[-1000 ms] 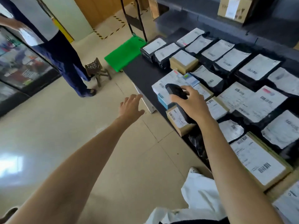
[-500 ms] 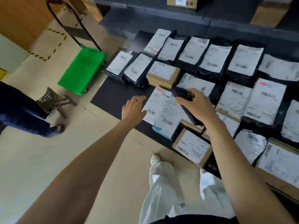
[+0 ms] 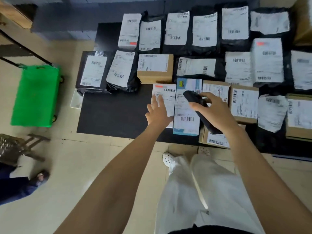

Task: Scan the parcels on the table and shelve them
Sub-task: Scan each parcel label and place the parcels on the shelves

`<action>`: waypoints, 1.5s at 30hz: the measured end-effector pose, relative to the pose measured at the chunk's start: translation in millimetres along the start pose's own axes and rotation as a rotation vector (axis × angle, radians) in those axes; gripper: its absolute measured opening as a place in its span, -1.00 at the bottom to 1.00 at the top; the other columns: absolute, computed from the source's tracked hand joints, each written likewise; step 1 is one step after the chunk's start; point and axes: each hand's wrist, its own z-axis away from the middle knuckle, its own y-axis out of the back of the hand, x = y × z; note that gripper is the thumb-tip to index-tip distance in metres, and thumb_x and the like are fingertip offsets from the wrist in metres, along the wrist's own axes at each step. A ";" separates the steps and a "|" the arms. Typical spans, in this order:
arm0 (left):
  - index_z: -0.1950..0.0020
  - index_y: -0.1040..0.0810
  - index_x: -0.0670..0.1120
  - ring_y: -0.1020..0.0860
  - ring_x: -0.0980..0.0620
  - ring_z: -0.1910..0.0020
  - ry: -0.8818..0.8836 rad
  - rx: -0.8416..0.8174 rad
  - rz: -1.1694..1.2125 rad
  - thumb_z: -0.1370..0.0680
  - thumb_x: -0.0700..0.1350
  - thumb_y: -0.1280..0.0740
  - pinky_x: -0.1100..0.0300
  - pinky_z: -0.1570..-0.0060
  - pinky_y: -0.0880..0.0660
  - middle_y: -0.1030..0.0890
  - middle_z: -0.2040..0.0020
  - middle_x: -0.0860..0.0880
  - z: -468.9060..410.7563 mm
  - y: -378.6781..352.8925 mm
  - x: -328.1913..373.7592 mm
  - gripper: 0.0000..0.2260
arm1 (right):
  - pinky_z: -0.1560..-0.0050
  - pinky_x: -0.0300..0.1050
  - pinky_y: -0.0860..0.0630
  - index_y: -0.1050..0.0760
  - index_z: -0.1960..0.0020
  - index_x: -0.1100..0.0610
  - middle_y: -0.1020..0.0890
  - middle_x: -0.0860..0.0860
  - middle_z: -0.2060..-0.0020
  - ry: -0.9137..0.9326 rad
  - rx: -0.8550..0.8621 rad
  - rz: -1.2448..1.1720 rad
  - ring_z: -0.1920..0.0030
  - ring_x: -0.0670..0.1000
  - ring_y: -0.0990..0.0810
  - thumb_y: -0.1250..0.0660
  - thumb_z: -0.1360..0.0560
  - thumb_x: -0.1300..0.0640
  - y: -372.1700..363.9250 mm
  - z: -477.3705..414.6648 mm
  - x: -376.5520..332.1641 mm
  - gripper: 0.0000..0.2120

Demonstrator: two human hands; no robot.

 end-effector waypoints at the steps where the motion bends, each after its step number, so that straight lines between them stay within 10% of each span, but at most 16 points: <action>1: -0.61 0.25 -0.03 0.05 -0.32 -0.56 0.018 -0.008 0.021 -0.51 0.18 -0.40 -0.23 -0.42 -0.19 0.27 -0.61 -0.05 -1.0 0.0 0.0 -0.03 | -0.02 0.06 -0.61 -0.43 -0.38 -0.09 -0.61 -0.06 -0.14 -0.004 0.003 0.000 0.03 0.02 -0.65 -0.41 -0.46 -0.24 -1.2 1.8 2.8 -0.45; 8: -0.56 0.35 0.20 -0.08 -0.30 -0.52 0.180 -0.024 0.003 -0.39 0.09 -0.54 -0.29 -0.35 -0.26 0.31 -0.59 -0.09 10.3 -2.6 -20.3 0.13 | -0.07 0.07 -0.60 -0.43 -0.36 -0.08 -0.61 -0.05 -0.14 0.041 -0.029 0.007 -0.02 0.01 -0.64 -0.40 -0.47 -0.25 -5.5 9.4 2.8 -0.47; 14: -0.53 0.37 0.23 -0.20 -0.32 -0.47 0.313 0.033 0.103 -0.34 0.05 -0.60 -0.34 -0.34 -0.26 -0.15 -0.52 -0.18 35.0 -5.9 -51.5 0.20 | 0.05 -0.06 -0.62 -0.42 -0.38 -0.09 -0.60 -0.09 -0.13 0.139 -0.104 0.012 0.05 -0.07 -0.64 -0.39 -0.48 -0.24 1.9 22.2 -6.3 -0.47; 29: -0.56 -0.05 0.04 -0.14 -0.24 -0.47 -0.032 0.880 -0.218 -0.30 -0.26 -0.50 -0.17 -0.37 -0.36 -0.21 -0.47 -0.05 90.9 157.9 -47.3 -0.04 | 0.10 -0.04 -0.48 -0.57 -0.16 -0.04 -0.67 0.05 0.10 0.381 -0.263 -0.295 0.11 0.07 -0.67 -0.38 -0.53 -0.12 69.1 47.0 -74.6 -0.74; 45: -0.56 -0.03 0.06 -0.18 -0.19 -0.47 -0.088 1.065 -0.401 -0.29 -0.12 -0.62 -0.08 -0.45 -0.27 -0.26 -0.45 -0.07 125.2 244.4 -10.5 0.02 | 0.06 0.09 -0.55 -0.59 0.03 0.03 -0.59 0.15 0.10 0.292 -0.364 -0.622 0.08 0.12 -0.71 -0.42 -0.50 -0.15 87.2 59.4 -109.4 -0.76</action>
